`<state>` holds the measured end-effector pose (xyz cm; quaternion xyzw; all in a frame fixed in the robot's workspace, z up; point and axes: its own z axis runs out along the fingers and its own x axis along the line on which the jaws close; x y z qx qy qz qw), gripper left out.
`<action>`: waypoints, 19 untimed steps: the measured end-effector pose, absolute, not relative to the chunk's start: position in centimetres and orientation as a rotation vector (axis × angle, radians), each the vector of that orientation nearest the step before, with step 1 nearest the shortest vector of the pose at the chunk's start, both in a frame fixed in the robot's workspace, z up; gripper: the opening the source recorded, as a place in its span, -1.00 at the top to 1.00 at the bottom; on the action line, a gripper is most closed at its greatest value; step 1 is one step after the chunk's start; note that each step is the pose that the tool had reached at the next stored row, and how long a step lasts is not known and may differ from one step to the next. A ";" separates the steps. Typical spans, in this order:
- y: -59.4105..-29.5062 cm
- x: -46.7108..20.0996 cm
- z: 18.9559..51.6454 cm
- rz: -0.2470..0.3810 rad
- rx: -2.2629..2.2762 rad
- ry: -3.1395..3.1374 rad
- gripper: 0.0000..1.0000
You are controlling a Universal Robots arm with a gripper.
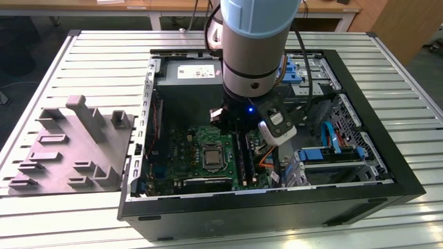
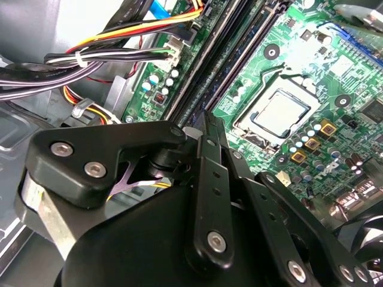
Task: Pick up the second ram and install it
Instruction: 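Press down the second ram until it locks into place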
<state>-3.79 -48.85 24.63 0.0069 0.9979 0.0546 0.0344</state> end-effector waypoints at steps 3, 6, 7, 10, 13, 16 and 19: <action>-48.8 -3.8 24.6 0.168 0.021 3.068 0.80; -48.6 -3.8 24.6 0.168 0.021 3.068 0.80; -48.4 -3.8 24.6 0.168 0.021 3.068 0.80; -47.8 -3.8 24.6 0.168 0.021 3.068 0.80; -47.1 -3.8 24.6 0.168 0.021 3.068 0.80; -46.5 -3.8 24.5 0.168 0.021 3.068 0.80; -46.2 -3.8 24.5 0.168 0.021 3.068 0.80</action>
